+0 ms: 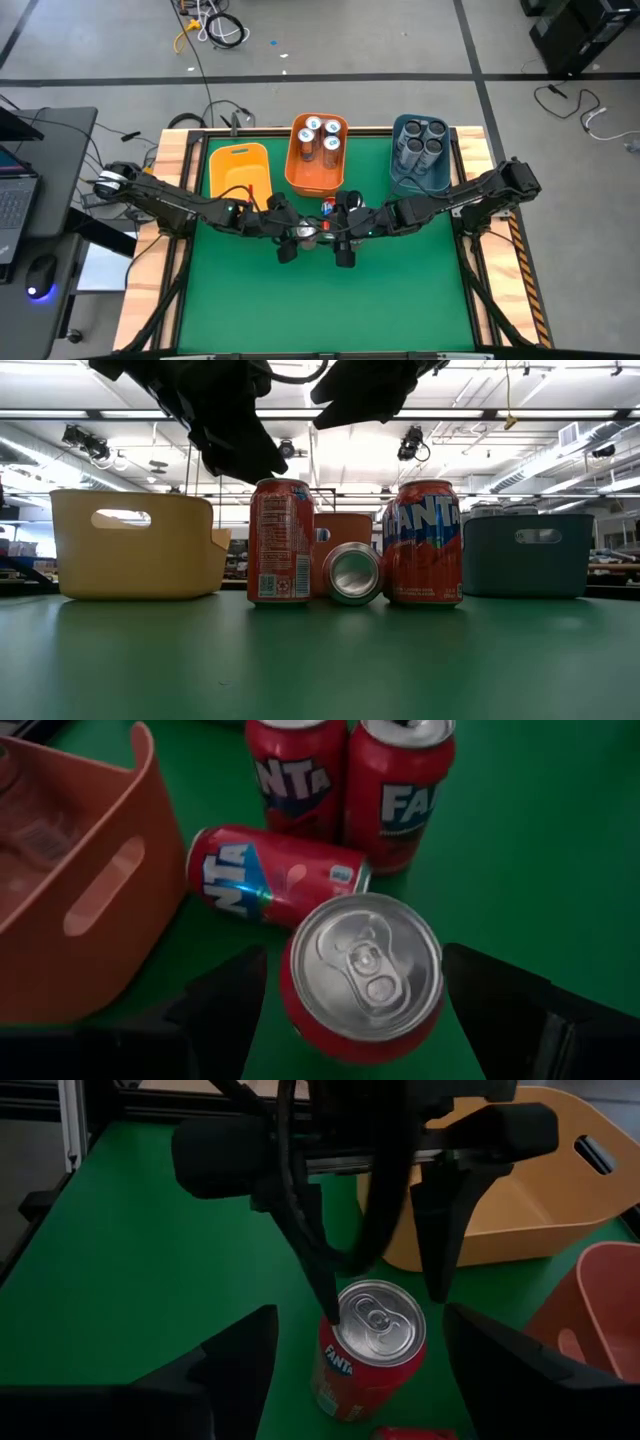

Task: Sort soda cans
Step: Put the orange soda can into the yellow bin

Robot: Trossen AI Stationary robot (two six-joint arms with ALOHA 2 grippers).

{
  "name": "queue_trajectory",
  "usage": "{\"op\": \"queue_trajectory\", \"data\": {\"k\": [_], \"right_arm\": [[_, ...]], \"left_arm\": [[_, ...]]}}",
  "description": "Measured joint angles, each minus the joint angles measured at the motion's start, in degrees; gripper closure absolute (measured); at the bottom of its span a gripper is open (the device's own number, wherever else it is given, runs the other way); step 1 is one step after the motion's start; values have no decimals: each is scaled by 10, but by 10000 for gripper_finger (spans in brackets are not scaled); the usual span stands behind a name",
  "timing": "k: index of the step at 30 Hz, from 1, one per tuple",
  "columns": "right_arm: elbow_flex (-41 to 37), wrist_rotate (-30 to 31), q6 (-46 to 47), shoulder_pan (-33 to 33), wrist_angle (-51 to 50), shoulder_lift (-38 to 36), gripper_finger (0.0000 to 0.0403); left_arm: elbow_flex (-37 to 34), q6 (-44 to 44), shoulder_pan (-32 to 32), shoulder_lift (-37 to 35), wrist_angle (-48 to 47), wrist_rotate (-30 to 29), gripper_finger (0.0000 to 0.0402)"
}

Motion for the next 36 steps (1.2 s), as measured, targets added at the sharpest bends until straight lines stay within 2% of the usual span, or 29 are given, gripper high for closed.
{"op": "queue_trajectory", "data": {"k": [5,9,16,19,25,31,36], "right_arm": [[-25,0,8,0,29,-1,132],[-67,0,33,0,68,0,135],[-124,-1,54,0,160,0,147],[-126,-1,56,0,163,0,150],[-126,-2,52,0,165,0,148],[-126,-5,51,0,164,0,147],[-125,-5,56,0,153,0,148]], "left_arm": [[0,0,0,0,9,9,95],[1,0,0,8,13,54,95],[4,5,5,26,26,38,95],[26,14,8,28,-14,35,95],[122,73,8,28,-155,40,95],[180,73,34,42,-230,139,96],[189,72,64,77,-250,177,96]]}}
